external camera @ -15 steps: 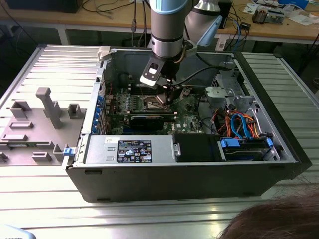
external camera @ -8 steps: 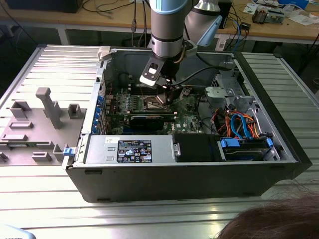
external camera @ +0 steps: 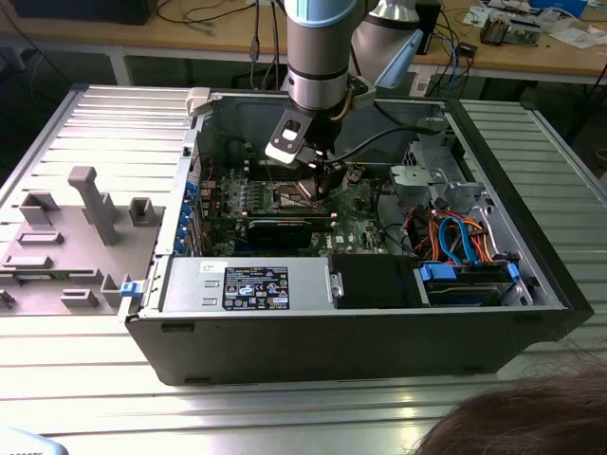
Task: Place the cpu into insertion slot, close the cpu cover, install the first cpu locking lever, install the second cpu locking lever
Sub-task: 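Place the cpu into insertion slot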
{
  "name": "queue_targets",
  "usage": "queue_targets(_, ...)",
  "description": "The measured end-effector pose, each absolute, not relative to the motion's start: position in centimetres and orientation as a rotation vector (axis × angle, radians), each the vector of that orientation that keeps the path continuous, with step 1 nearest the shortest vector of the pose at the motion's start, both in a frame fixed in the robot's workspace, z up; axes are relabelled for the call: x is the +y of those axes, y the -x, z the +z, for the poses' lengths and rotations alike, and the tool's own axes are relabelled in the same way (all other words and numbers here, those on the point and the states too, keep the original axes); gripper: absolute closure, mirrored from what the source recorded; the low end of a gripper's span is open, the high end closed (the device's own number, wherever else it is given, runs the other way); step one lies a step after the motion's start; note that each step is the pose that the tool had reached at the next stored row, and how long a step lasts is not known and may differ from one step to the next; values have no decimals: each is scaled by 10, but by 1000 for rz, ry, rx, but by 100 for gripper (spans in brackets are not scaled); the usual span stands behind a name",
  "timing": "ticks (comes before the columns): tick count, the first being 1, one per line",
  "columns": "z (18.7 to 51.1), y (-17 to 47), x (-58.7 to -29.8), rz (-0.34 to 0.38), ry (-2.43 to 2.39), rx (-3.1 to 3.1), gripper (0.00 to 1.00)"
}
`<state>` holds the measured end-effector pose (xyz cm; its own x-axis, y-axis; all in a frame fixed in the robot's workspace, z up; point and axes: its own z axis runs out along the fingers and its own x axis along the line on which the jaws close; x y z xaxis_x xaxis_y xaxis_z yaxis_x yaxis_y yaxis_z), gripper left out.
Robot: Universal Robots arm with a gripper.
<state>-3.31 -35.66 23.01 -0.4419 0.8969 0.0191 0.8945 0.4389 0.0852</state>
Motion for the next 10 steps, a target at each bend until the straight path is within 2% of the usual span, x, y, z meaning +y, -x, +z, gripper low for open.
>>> queue_targets(10,230,33,-357,128,-1662,2628,45)
